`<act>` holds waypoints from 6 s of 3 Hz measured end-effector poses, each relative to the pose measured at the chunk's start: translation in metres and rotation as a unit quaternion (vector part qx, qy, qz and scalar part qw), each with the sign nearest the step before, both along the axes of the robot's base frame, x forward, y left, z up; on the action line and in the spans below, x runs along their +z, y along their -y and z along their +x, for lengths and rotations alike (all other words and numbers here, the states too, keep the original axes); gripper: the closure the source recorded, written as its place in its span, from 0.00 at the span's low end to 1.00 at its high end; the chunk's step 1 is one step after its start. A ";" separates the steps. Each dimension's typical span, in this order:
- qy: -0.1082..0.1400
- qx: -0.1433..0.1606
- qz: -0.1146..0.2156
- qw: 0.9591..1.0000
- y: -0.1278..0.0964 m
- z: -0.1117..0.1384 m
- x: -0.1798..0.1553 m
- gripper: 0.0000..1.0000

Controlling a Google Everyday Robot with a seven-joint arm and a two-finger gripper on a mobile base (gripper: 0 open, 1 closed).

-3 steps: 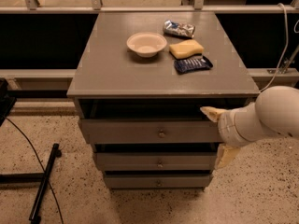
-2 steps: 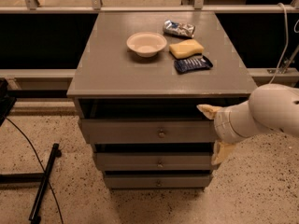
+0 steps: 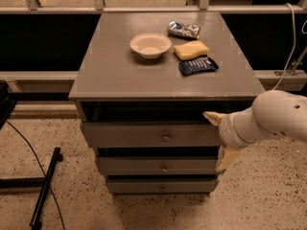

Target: Open top drawer

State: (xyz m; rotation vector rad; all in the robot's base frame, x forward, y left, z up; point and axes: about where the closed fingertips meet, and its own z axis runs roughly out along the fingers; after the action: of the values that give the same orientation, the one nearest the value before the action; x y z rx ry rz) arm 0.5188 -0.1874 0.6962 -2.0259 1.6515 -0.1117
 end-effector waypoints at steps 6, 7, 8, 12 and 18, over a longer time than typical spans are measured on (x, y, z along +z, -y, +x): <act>-0.057 -0.023 -0.017 0.998 -0.003 0.041 -0.050 0.18; -0.077 -0.014 -0.016 0.997 -0.001 0.033 -0.056 0.34; -0.101 0.000 -0.016 0.995 -0.002 0.016 -0.055 0.47; -0.103 0.001 -0.015 0.995 -0.002 0.015 -0.053 0.00; -0.088 -0.011 -0.022 0.996 -0.011 0.043 -0.060 0.65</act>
Offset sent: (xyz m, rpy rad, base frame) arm 0.0124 0.0026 -0.0294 0.0209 0.0715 -0.0433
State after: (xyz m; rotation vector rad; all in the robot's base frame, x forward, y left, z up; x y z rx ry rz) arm 0.5620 -0.1760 0.6365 -2.1020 1.7938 0.0229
